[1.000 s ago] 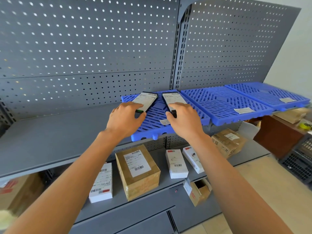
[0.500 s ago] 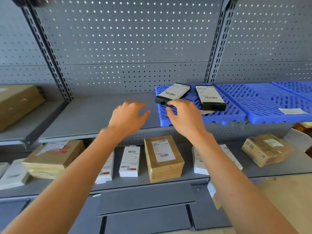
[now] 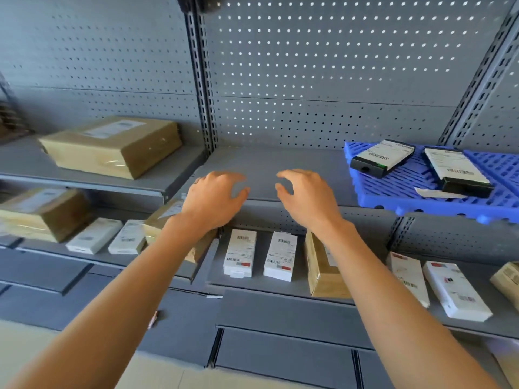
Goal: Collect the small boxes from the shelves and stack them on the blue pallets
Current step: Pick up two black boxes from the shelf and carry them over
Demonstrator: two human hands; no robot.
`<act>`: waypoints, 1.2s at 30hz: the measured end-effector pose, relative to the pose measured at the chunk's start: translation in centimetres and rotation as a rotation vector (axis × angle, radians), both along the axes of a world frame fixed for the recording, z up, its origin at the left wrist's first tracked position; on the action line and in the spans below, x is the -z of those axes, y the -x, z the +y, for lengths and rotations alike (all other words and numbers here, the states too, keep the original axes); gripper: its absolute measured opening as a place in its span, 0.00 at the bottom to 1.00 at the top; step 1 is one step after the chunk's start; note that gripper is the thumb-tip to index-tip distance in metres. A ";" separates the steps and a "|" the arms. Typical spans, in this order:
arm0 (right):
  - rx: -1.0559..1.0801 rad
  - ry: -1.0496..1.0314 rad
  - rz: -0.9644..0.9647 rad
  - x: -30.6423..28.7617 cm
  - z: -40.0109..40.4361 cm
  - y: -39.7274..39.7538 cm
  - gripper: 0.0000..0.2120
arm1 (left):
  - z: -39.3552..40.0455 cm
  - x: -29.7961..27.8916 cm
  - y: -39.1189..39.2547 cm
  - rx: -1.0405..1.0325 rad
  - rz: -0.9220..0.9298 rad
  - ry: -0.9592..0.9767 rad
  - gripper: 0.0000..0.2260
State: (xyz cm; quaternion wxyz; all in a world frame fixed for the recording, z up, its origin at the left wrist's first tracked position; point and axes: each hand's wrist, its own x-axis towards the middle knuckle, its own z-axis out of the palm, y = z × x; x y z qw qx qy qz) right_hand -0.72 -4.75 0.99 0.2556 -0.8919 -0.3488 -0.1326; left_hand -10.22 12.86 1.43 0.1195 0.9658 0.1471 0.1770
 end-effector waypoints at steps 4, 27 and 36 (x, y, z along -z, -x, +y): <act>-0.072 0.004 0.012 0.0 5.0 3.8 0.18 | 4.1 -0.1 5.1 -0.067 0.006 0.011 0.18; -0.530 0.072 -0.015 -0.4 35.2 30.0 0.17 | 28.6 0.3 37.2 -0.475 -0.019 0.026 0.16; -0.678 0.092 -0.040 1.0 46.1 33.9 0.15 | 36.5 2.0 43.1 -0.624 0.013 0.018 0.17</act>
